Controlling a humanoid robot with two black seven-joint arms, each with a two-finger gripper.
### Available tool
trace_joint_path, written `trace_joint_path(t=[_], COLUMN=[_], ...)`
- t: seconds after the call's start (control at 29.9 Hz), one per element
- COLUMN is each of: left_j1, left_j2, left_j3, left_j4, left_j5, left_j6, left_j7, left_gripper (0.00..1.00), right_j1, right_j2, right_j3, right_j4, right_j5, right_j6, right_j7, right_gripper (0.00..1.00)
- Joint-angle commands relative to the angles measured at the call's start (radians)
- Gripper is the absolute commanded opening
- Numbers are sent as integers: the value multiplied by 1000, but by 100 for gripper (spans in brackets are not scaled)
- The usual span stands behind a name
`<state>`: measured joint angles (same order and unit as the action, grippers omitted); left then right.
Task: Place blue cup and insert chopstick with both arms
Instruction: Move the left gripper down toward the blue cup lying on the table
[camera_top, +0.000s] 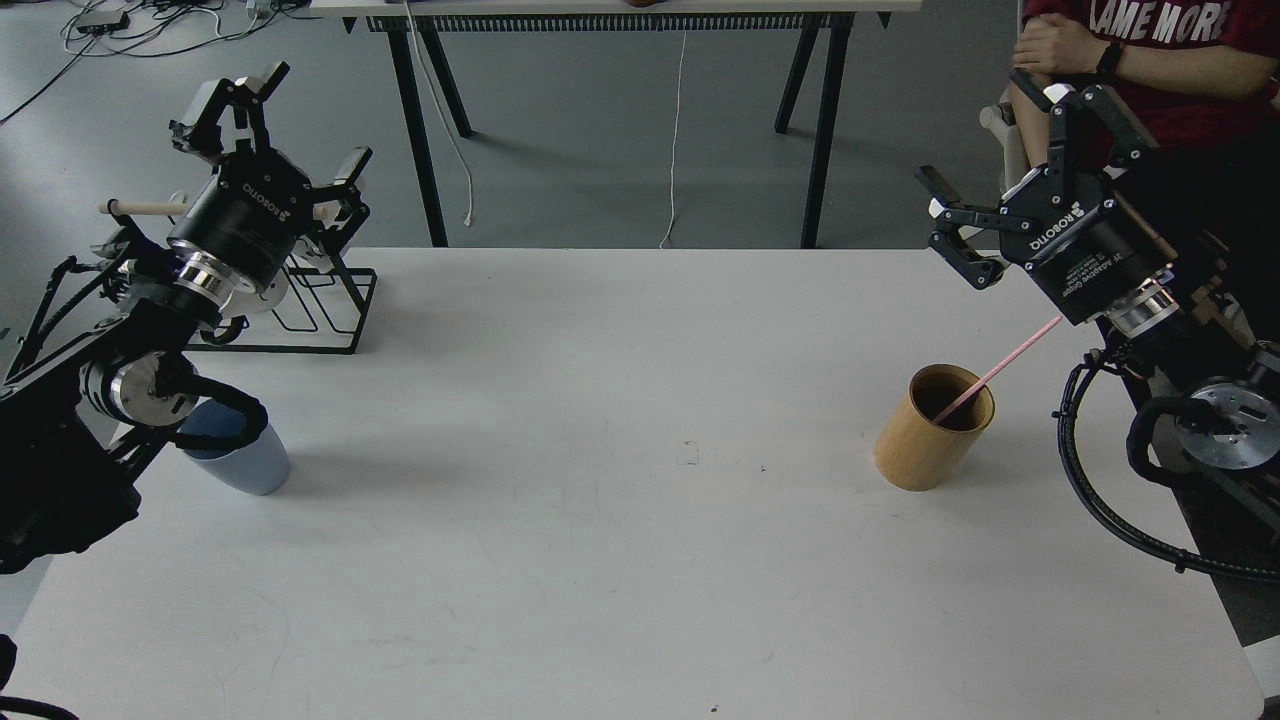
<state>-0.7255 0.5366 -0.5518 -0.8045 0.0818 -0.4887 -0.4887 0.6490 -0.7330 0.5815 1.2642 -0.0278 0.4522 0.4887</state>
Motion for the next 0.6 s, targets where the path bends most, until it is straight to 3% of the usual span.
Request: trace_joint_path(t=[0.0, 0.33, 0.43, 0.57], left_j1=[8, -2, 3, 3], left_j2=[11, 19, 51, 202], left_j3=[1, -46, -60, -73], left_j4=[-19, -11, -73, -191], left_j5=[-2, 4, 7, 9], left_j6=[0, 0, 0, 0], left_j7=[0, 0, 0, 0], left_gripper=[99, 99, 99, 99], right_j1=[0, -5, -5, -5], right_j2=[0, -5, -9, -13], right_j3=[0, 24, 58, 66], right_j4=[1, 9, 17, -3], right_j5=[0, 12, 12, 9], right_j6=[-1, -1, 0, 0], right_j7=[0, 0, 0, 0], right_gripper=[97, 97, 97, 97])
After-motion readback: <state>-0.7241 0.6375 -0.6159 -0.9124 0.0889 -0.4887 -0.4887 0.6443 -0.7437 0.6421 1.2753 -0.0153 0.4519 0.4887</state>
